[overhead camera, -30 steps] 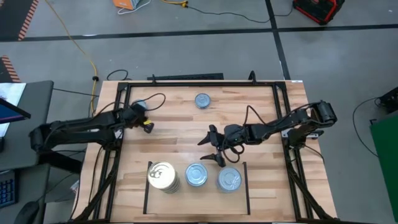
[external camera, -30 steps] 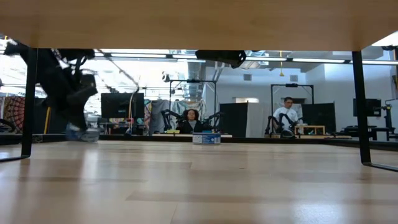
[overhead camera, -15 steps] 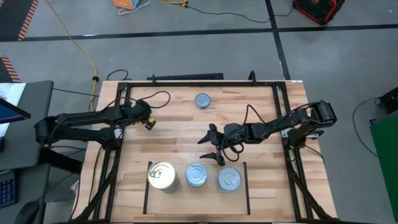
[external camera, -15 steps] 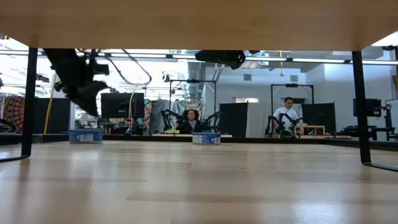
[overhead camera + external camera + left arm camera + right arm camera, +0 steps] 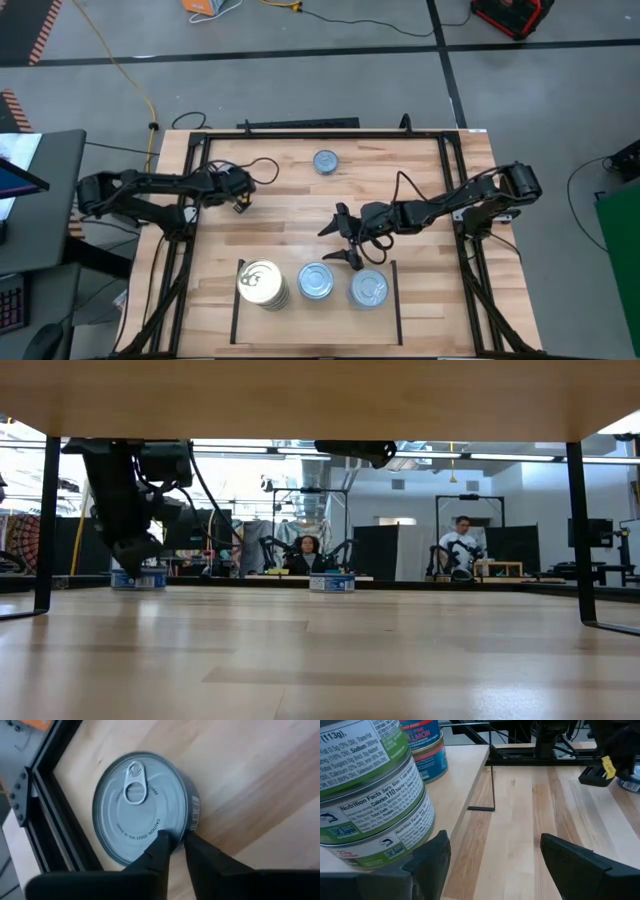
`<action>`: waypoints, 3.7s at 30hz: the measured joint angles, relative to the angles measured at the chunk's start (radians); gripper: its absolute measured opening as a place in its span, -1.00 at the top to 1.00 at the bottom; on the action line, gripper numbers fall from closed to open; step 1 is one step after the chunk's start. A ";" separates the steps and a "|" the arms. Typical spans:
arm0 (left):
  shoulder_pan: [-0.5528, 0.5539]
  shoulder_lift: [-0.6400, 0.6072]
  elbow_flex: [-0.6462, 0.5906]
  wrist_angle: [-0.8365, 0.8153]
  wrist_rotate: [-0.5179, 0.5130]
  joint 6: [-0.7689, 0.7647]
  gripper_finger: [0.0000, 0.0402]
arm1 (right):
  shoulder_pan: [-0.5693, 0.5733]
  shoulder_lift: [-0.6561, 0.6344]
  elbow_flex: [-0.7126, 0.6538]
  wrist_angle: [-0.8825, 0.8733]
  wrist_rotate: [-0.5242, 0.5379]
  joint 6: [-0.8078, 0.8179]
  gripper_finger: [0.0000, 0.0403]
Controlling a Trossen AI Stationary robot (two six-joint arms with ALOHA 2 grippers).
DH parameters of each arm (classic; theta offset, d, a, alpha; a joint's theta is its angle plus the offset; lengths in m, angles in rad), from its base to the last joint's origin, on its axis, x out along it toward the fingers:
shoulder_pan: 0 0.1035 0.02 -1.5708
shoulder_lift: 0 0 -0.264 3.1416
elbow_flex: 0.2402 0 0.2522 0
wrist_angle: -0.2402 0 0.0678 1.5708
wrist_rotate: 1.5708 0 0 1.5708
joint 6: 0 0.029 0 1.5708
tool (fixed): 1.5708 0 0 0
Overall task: Stack canned seafood by type on shelf
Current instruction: Put the left blue tuna can on the top of the left stacked tuna cans on the shelf
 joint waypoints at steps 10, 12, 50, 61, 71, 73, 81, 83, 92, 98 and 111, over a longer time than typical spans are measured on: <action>-0.049 -0.021 0.036 -0.060 -0.058 0.003 0.77 | -0.013 0.000 0.000 0.001 0.000 0.000 -0.64; -0.048 -0.021 0.036 -0.062 -0.056 0.024 0.67 | -0.016 0.000 0.000 0.001 0.000 0.000 -0.64; -0.127 0.193 0.046 -0.056 -0.012 -0.090 1.00 | -0.001 0.000 0.000 0.030 0.000 0.007 -0.64; -0.151 -0.074 0.059 -0.058 -0.011 -0.011 1.00 | -0.017 0.000 0.000 -0.048 0.014 0.018 -0.64; -0.103 -0.164 -0.014 0.284 -0.050 0.071 0.80 | -0.109 -0.023 -0.001 -0.177 0.022 -0.044 -0.64; -0.066 -0.169 -0.014 0.292 -0.030 0.043 0.78 | -0.128 -0.044 -0.001 -0.211 0.019 -0.069 -0.64; 0.104 -0.126 -0.014 0.236 0.165 0.018 0.86 | -0.204 -0.127 -0.001 -0.257 0.019 -0.111 -0.64; 0.119 -0.110 -0.014 0.226 0.163 0.014 0.89 | -0.208 -0.132 -0.001 -0.261 0.018 -0.108 -0.64; 0.128 -0.013 -0.014 0.263 0.218 0.007 0.99 | -0.152 -0.131 -0.001 -0.248 0.015 -0.107 -0.64; 0.149 0.041 -0.014 0.320 0.252 0.018 1.00 | -0.123 -0.131 -0.001 -0.251 0.015 -0.090 -0.64; 0.208 -0.081 -0.014 0.362 0.356 0.028 0.75 | -0.103 -0.131 -0.001 -0.250 0.046 -0.079 -0.64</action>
